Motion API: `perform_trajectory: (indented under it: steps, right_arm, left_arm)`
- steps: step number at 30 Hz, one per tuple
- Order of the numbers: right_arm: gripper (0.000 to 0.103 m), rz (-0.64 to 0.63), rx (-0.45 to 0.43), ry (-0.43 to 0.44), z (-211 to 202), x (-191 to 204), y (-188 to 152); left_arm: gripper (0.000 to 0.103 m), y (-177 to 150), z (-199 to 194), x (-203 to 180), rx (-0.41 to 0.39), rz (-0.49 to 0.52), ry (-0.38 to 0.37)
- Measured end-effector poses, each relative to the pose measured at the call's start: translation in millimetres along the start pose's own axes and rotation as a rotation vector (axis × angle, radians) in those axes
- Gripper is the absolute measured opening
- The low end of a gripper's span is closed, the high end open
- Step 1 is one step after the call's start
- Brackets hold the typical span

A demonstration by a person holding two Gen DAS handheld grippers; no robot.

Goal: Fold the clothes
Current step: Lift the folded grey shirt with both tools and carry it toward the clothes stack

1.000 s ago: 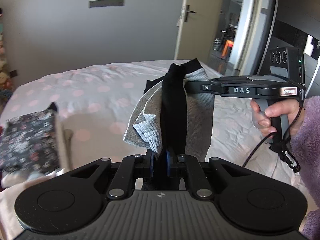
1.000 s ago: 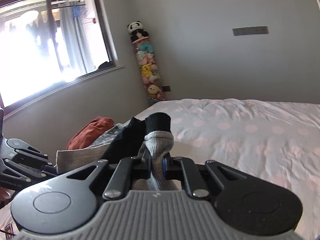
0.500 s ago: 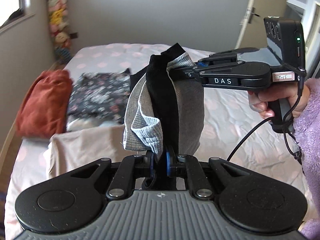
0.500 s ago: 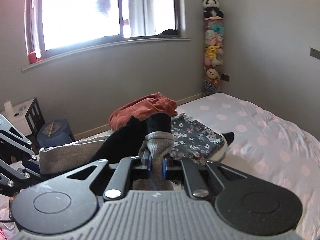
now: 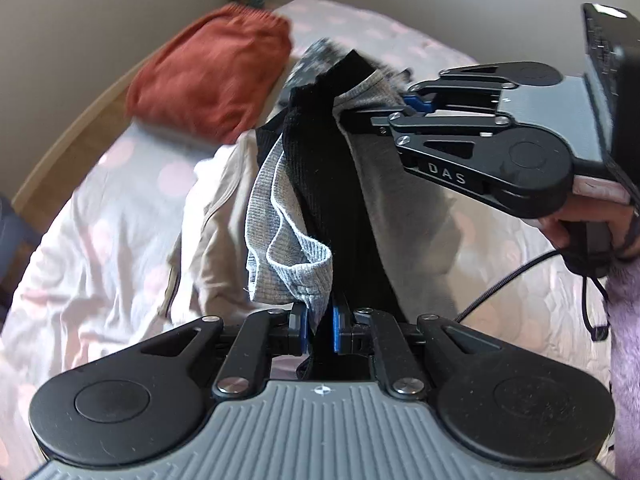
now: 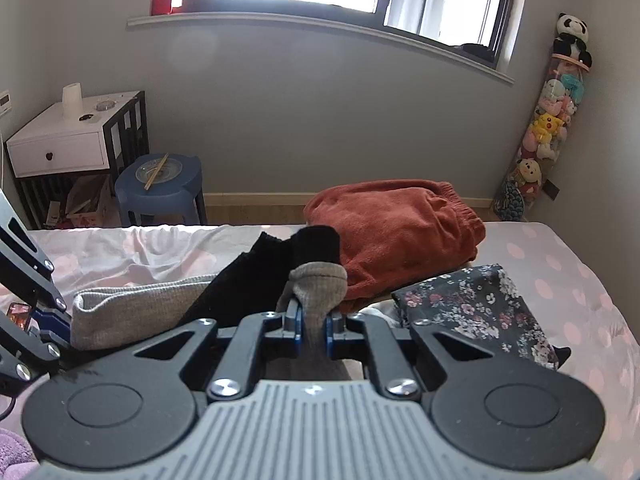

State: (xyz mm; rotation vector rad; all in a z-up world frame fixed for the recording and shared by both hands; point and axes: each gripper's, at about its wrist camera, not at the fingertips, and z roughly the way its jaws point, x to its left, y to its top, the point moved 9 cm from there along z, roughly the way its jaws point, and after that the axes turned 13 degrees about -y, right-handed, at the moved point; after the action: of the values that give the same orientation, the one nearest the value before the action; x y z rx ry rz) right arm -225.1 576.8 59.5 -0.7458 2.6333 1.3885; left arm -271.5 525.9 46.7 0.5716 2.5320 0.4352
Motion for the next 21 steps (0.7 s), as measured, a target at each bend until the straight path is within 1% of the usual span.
perform_trajectory:
  steps: [4,6,8,10,12,13,15,17,18,21]
  right_arm:
    - [0.013,0.011,0.027,0.013,30,21,-9]
    - [0.014,0.025,0.033,0.021,42,29,-13]
    - [0.019,0.041,0.034,0.016,48,30,-15]
    - [0.031,0.057,0.035,0.009,52,30,-18]
    - [0.039,0.086,0.031,-0.015,51,22,-20]
    - [0.041,0.110,0.029,-0.026,48,14,-21]
    - [0.044,0.178,0.022,-0.036,37,-5,-27]
    - [0.046,0.243,0.018,-0.055,24,-25,-37]
    - [0.048,0.271,0.020,-0.069,17,-36,-44]
    - [0.048,0.355,0.037,-0.109,-2,-64,-68]
  left_arm:
    - [0.009,-9,23,27,0.055,-0.062,0.028]
    - [0.009,-12,29,34,0.069,-0.075,0.032]
    - [0.009,-15,34,40,0.082,-0.090,0.031]
    - [0.009,-18,38,45,0.093,-0.112,0.023]
    - [0.009,-21,40,49,0.095,-0.125,0.019]
    - [0.010,-22,41,50,0.095,-0.131,0.017]
    - [0.011,-23,39,55,0.092,-0.145,0.005]
    - [0.015,-24,34,58,0.088,-0.152,-0.002]
    - [0.016,-25,31,60,0.089,-0.152,0.001]
    - [0.017,-23,19,65,0.078,-0.129,0.003]
